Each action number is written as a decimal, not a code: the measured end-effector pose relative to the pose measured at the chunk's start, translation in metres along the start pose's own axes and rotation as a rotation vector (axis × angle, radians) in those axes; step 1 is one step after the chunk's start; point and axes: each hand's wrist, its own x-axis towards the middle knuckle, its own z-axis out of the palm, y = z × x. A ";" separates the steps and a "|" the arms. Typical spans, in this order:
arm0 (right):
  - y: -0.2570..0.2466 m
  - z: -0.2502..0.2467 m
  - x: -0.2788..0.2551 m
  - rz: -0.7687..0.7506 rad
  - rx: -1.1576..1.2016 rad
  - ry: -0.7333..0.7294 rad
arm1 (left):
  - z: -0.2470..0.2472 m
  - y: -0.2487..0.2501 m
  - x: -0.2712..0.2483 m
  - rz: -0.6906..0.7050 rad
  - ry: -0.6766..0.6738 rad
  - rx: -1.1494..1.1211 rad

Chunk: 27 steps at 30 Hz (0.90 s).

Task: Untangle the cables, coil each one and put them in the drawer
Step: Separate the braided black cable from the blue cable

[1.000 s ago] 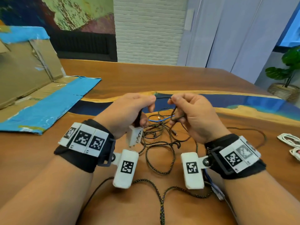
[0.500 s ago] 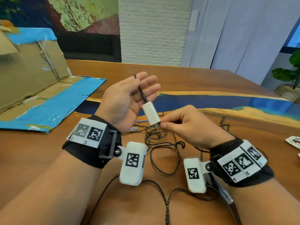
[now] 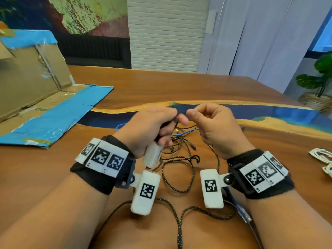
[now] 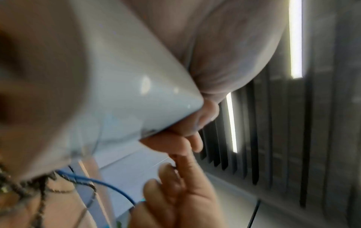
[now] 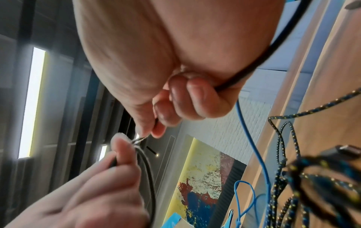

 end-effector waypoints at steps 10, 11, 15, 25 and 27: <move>-0.008 0.013 -0.012 0.074 -0.365 -0.503 | -0.008 -0.012 0.012 0.066 0.324 0.218; -0.009 0.010 -0.011 0.051 -0.325 -0.467 | -0.010 -0.014 0.012 0.045 0.308 0.313; -0.011 -0.005 -0.003 0.082 0.057 -0.231 | -0.007 -0.010 0.004 -0.133 0.067 0.182; 0.000 0.009 -0.007 0.129 -0.210 -0.383 | 0.001 0.007 0.000 0.094 0.117 -0.388; -0.003 0.012 -0.010 0.127 -0.360 -0.523 | -0.001 0.003 0.004 0.052 0.195 -0.293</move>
